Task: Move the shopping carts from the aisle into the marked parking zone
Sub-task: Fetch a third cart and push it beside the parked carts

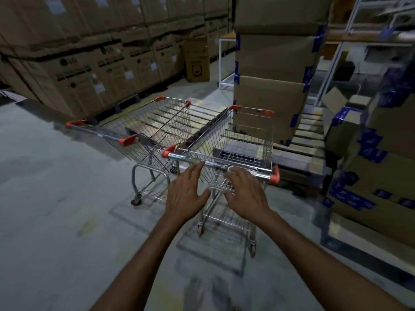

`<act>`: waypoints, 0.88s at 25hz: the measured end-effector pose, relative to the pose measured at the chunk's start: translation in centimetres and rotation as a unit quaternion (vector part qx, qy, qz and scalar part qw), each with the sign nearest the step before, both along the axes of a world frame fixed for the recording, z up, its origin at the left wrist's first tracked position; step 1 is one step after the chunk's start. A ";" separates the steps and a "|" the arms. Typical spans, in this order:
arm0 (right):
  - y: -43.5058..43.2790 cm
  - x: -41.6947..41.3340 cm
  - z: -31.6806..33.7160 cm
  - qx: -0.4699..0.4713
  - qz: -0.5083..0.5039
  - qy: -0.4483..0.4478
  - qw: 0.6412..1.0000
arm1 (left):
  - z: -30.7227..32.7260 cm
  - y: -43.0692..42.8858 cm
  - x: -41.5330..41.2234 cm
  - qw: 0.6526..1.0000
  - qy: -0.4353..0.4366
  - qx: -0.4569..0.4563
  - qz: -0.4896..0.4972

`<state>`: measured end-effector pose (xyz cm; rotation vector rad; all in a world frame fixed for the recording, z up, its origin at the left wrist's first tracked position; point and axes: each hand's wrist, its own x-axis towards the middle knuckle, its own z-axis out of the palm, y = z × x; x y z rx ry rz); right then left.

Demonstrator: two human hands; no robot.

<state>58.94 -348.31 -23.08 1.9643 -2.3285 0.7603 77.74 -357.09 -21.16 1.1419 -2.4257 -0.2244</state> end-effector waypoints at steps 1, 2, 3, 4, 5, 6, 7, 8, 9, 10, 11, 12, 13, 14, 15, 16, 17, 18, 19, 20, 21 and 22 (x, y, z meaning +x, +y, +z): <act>-1.4 -0.9 -0.2 0.007 -0.005 0.005 1.000 | -0.4 -1.7 -1.0 1.000 -0.018 0.007 0.004; -2.9 -1.9 -0.5 0.016 -0.010 0.012 1.000 | -0.8 -3.4 -2.0 0.999 -0.034 0.012 0.003; -4.0 -2.5 -0.9 0.029 -0.012 0.019 0.999 | -1.2 -4.7 -2.8 0.999 -0.051 0.016 0.000; -4.9 -2.9 -1.2 0.045 -0.013 0.025 0.999 | -1.6 -5.9 -3.5 0.997 -0.071 0.020 -0.004; -5.8 -3.4 -1.6 0.064 -0.017 0.030 0.997 | -2.0 -7.0 -4.0 0.995 -0.099 0.028 -0.008; -6.3 -3.6 -2.0 0.085 -0.023 0.037 0.995 | -2.6 -8.0 -4.4 0.991 -0.132 0.035 -0.014; -6.8 -3.8 -2.4 0.105 -0.030 0.045 0.993 | -3.3 -9.0 -4.6 0.985 -0.164 0.043 -0.023; -7.0 -3.8 -2.8 0.117 -0.036 0.055 0.991 | -4.1 -9.8 -4.7 0.980 -0.189 0.051 -0.031; -7.1 -3.7 -3.1 0.120 -0.042 0.063 0.990 | -4.8 -10.3 -4.6 0.977 -0.204 0.055 -0.036; -7.3 -3.7 -3.3 0.121 -0.048 0.067 0.989 | -5.3 -10.7 -4.6 0.976 -0.209 0.048 -0.041; -7.3 -3.5 -3.5 0.122 -0.054 0.069 0.989 | -5.7 -10.9 -4.5 0.977 -0.206 0.027 -0.043; -7.2 -3.2 -3.7 0.125 -0.063 0.073 0.988 | -6.0 -11.1 -4.3 0.980 -0.195 -0.002 -0.049; -7.1 -2.9 -3.7 0.132 -0.071 0.077 0.986 | -6.2 -11.3 -4.0 0.981 -0.184 -0.032 -0.055; -7.1 -2.5 -3.7 0.142 -0.081 0.080 0.983 | -6.3 -11.7 -3.8 0.981 -0.175 -0.051 -0.063; -7.1 -2.0 -3.7 0.155 -0.094 0.082 0.980 | -6.2 -12.2 -3.6 0.980 -0.174 -0.058 -0.076; -7.3 -1.4 -3.5 0.165 -0.109 0.080 0.977 | -6.1 -12.8 -3.3 0.978 -0.179 -0.055 -0.088; -7.3 -0.7 -3.4 0.173 -0.125 0.072 0.974 | -5.9 -13.2 -3.1 0.977 -0.184 -0.048 -0.100; -7.3 -0.4 -3.3 0.179 -0.139 0.063 0.972 | -5.6 -13.3 -3.2 0.975 -0.191 -0.035 -0.109; -7.2 0.4 -3.0 0.184 -0.156 0.058 0.969 | -5.2 -13.4 -2.9 0.974 -0.192 -0.022 -0.121; -6.9 1.2 -2.8 0.194 -0.171 0.052 0.965 | -4.9 -13.3 -2.5 0.972 -0.193 -0.010 -0.134; -6.4 2.0 -2.6 0.206 -0.182 0.049 0.960 | -4.6 -12.9 -2.0 0.969 -0.199 -0.002 -0.149; -5.8 3.0 -2.4 0.220 -0.191 0.050 0.955 | -4.4 -12.5 -1.3 0.964 -0.210 0.001 -0.164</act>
